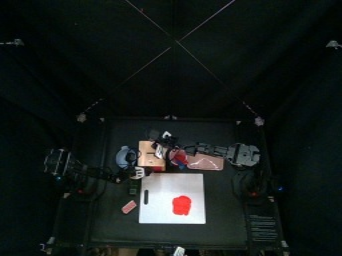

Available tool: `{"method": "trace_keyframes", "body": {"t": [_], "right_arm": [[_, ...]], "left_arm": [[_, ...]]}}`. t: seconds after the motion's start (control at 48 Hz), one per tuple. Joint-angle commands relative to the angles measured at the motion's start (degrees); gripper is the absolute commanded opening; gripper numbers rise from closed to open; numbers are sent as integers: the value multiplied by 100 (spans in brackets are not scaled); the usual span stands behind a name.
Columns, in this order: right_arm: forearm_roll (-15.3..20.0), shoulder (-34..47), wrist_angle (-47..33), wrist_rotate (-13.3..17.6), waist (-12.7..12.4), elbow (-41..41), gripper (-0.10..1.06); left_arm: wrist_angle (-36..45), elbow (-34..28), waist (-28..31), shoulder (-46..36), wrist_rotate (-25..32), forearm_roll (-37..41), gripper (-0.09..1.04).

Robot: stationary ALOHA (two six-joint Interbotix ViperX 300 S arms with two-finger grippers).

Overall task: Get the cutter from the drawer then cut the dough then place the extra dough in the bowl
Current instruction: Open the drawer

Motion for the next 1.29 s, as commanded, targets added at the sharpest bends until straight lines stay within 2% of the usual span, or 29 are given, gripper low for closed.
{"method": "trace_keyframes", "body": {"t": [0.021, 0.188, 0.271, 0.479, 0.854, 1.292], "right_arm": [[0, -62, 53, -9, -9, -9, 3], [0, -62, 53, -18, 0, 9, 3], [0, -62, 53, -18, 0, 9, 3], [0, -62, 53, -9, 9, 26, 3], [0, -62, 53, -9, 9, 53, 3], [0, -53, 53, 0, 9, 53, 3]], "left_arm": [[-18, -193, 35, 62, 9, -26, 83], [-18, -193, -9, 79, 9, -220, 58], [-9, -202, -62, 70, 0, -360, 53], [-53, -220, -598, 70, 9, -809, 53], [-70, -352, -1230, 79, 0, -1292, 53], [-88, -562, -1652, 281, 0, -1652, 53]]}}
